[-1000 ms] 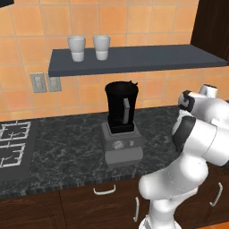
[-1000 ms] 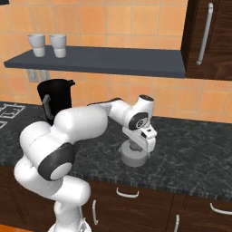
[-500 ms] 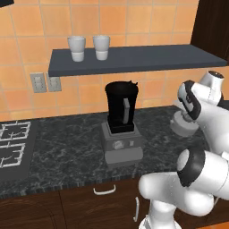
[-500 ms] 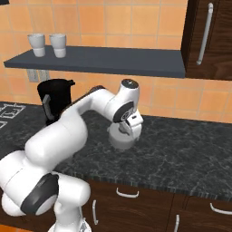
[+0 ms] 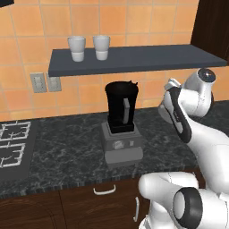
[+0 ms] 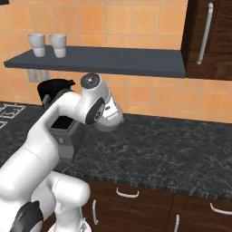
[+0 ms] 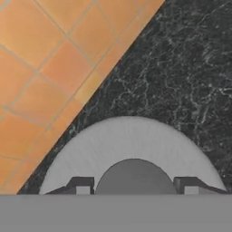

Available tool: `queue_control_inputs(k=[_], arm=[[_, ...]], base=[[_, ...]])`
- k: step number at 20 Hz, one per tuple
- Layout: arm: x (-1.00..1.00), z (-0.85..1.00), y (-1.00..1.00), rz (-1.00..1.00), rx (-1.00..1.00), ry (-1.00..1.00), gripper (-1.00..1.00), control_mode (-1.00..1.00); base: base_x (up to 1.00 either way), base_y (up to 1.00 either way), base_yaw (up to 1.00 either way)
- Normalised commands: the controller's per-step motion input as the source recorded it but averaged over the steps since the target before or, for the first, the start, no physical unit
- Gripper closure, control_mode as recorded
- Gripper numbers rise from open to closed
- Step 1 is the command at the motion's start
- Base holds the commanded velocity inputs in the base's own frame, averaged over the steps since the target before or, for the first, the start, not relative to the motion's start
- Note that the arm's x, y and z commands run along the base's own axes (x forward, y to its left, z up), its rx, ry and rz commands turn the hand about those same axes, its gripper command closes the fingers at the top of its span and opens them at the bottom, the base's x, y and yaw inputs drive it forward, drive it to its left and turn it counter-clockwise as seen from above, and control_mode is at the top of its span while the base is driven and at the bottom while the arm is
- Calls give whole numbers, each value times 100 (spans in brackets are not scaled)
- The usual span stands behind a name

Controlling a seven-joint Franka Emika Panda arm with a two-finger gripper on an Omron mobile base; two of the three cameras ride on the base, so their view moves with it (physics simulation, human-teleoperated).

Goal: Close the lid blender by securely placing the lid on top.

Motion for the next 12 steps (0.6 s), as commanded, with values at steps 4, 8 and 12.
queue_control_inputs(k=[4,8,12], arm=[[-1,100,28,-2,-3,-18,100,-100],[-9,100,24,0,-6,-10,100,-100],[-10,100,18,1,-16,0,100,-100]], base=[[0,0,0],[0,0,0],[0,0,0]])
